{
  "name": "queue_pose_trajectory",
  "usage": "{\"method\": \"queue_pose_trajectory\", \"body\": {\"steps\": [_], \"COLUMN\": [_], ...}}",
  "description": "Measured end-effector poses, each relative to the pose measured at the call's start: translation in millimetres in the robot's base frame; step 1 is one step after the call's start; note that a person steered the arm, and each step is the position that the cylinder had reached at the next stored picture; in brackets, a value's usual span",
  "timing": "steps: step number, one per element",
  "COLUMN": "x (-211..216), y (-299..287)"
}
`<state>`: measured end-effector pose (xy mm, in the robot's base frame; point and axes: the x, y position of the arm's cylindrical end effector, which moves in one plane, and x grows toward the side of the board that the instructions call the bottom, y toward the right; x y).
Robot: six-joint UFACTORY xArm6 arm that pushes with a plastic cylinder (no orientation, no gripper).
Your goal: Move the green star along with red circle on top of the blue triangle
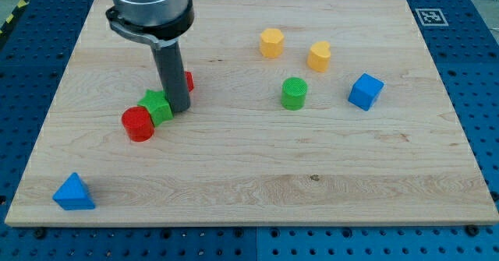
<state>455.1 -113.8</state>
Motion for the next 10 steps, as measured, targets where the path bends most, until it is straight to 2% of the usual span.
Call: {"method": "queue_pose_trajectory", "body": {"steps": [4,8,9,10], "x": [-11,58,51,6], "y": [-28,-55,-57,-70]}}
